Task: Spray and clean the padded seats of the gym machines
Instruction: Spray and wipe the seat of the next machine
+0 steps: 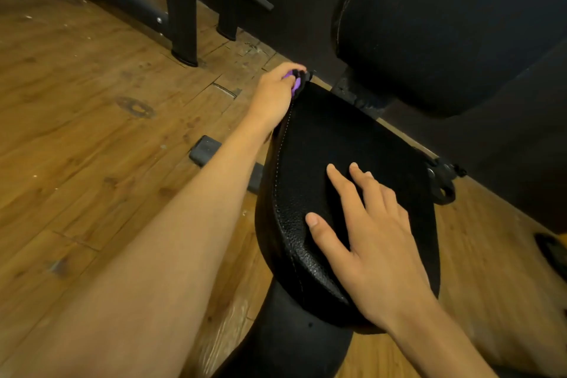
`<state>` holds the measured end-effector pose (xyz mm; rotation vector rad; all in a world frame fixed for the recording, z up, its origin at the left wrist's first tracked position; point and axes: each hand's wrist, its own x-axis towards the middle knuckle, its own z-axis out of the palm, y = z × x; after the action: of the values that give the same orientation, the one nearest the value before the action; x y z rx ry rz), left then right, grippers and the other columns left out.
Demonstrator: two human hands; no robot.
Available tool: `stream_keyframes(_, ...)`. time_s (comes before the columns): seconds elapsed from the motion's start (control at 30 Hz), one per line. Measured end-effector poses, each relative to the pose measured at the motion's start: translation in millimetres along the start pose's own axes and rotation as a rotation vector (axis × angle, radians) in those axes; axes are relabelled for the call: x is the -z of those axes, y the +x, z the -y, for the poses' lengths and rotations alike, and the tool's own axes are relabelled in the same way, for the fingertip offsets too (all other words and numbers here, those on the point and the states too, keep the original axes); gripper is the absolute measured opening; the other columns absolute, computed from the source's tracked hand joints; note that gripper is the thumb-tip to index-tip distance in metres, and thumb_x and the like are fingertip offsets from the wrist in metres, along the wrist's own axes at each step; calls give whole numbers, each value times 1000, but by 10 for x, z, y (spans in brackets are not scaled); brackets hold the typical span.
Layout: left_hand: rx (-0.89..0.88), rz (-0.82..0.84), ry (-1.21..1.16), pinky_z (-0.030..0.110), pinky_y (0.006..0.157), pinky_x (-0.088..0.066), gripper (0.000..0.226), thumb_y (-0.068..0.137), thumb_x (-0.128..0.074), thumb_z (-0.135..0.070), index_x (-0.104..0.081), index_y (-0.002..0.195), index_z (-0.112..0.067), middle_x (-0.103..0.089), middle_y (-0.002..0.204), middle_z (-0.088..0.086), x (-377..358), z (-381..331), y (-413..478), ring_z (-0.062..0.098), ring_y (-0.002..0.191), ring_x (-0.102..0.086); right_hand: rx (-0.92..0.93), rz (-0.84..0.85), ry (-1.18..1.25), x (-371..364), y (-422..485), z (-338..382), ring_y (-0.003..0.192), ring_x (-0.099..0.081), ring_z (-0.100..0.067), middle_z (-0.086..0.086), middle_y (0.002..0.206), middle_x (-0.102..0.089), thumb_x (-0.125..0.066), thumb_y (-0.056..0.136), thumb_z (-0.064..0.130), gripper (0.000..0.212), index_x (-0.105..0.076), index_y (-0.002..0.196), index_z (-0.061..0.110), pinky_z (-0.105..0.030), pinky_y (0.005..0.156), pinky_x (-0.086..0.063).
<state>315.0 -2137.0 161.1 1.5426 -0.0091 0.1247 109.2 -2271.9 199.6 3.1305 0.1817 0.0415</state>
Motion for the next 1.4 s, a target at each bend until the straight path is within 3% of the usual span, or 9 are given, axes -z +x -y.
stream_keyframes(0.1, 33, -55, -83, 13, 79, -38, 35, 110, -36, -17, -59, 135, -27, -59, 130, -5, 66, 94, -417, -5, 101, -53, -5, -5, 2, 1, 4, 8, 153, -2, -11, 9, 166, -8, -5, 84, 80, 82, -6, 157, 43, -40, 124, -16)
stream_keyframes(0.27, 112, -98, -230, 19, 97, -48, 34, 110, -39, -23, -64, 126, -39, -61, 114, -26, 229, 133, -1295, -14, 104, -57, -5, -7, -18, 4, -4, 30, 153, -6, -15, 4, 167, -11, -4, 83, 78, 83, -8, 158, 40, -42, 123, -18)
stream_keyframes(0.4, 59, -230, -225, 36, 110, -45, 34, 110, -41, -25, -60, 131, -43, -62, 129, -24, 178, 169, -2006, -3, 127, -54, 4, -18, -24, -20, -11, 11, 153, -9, -17, 2, 167, -12, -5, 85, 77, 82, -9, 158, 39, -43, 123, -20)
stream_keyframes(0.53, 3, -407, -56, 5, 99, -37, 33, 107, -39, -41, -51, 135, -51, -55, 131, -33, -76, 72, -2599, -14, 125, -47, 1, -21, -22, -40, -10, -3, 153, -9, -19, 1, 167, -11, -4, 85, 78, 83, -7, 158, 38, -44, 123, -20)
stream_keyframes(0.63, -42, -446, 40, -1, 104, -25, 35, 104, -35, -53, -36, 138, -63, -33, 153, -36, -330, -3, -2830, -13, 145, -25, 9, -19, -17, -51, -15, -14, 154, -7, -20, 0, 167, -10, -3, 85, 78, 83, -6, 158, 37, -44, 123, -18)
stream_keyframes(0.73, 41, -472, -3, -1, 97, -31, 33, 103, -33, -55, -38, 133, -68, -44, 141, -38, -311, 11, -2614, -17, 135, -35, 10, -23, -6, -48, -26, -16, 154, -6, -19, -1, 167, -10, -4, 85, 78, 84, -6, 158, 37, -44, 124, -18)
stream_keyframes(0.87, 37, -434, -32, 9, 73, -44, 26, 107, -40, -36, -63, 116, -28, -65, 93, -12, -11, 25, -2156, 0, 88, -62, 7, -6, -14, -38, -25, -2, 154, -4, -18, 1, 168, -8, -1, 84, 77, 84, -5, 158, 38, -43, 124, -16)
stream_keyframes(1.17, -21, -57, 106, 9, 73, -43, 21, 108, -45, -27, -60, 123, -28, -62, 104, -11, 154, -61, -666, -2, 91, -58, -11, 43, -32, -25, 15, 41, 153, 4, -13, 9, 167, 1, 5, 78, 81, 85, 6, 155, 46, -39, 123, -10)
stream_keyframes(1.4, 13, 95, 200, 20, 72, -40, 20, 106, -50, -24, -64, 120, -20, -63, 107, -3, -66, -84, 550, 4, 93, -56, 7, -45, -63, -76, 115, -22, 141, -41, -28, -3, 154, -44, -13, 88, 81, 83, -40, 151, 33, -48, 102, -39)
